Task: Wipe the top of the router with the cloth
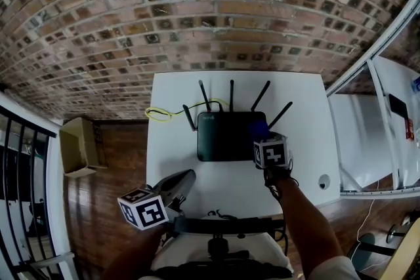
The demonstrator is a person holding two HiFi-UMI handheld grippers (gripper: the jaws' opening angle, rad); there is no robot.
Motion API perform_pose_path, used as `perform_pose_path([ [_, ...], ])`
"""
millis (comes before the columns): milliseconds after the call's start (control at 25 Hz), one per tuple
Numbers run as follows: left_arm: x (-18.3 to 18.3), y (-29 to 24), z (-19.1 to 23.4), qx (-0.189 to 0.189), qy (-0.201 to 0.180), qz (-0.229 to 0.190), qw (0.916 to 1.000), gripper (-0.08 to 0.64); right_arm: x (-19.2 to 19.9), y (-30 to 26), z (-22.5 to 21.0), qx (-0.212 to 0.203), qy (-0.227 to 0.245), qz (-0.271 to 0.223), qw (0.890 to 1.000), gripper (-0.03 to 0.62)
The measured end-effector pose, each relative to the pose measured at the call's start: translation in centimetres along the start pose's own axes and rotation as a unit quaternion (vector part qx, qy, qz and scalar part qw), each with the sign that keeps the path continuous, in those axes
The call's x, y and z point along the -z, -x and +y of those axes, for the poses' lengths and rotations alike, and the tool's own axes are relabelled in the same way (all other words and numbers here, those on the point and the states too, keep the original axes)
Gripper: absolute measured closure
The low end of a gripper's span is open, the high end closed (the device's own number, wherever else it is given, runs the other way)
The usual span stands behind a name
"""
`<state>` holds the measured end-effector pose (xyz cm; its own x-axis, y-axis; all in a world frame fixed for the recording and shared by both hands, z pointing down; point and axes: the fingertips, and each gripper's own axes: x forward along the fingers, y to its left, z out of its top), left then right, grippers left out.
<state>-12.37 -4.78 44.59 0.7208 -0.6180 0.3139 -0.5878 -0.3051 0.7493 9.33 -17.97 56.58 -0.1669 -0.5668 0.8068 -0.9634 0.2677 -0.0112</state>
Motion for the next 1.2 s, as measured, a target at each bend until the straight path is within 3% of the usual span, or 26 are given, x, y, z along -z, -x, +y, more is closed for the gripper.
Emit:
perform_pose_path([
  [440, 0.1, 0.6, 0.7, -0.011, 0.014, 0.002, 0.9998, 0.535, 0.9, 1.7, -3.3, 0.07, 0.013, -0.005, 0.997, 0.448],
  [560, 0.2, 0.7, 0.8, -0.009, 0.018, 0.004, 0.9998, 0.535, -0.3, 2.5, -2.0, 0.068, 0.026, -0.019, 0.997, 0.448],
  [880, -0.1, 1.0, 0.7, -0.008, 0.002, 0.0, 1.0, 0.535, -2.7, 2.7, 5.6, -0.008, 0.065, -0.05, 0.997, 0.448],
  [1200, -0.1, 1.7, 0.9, -0.009, -0.003, -0.003, 1.0, 0.535, -2.7, 2.1, 17.9, -0.154, 0.089, -0.034, 0.984, 0.448],
])
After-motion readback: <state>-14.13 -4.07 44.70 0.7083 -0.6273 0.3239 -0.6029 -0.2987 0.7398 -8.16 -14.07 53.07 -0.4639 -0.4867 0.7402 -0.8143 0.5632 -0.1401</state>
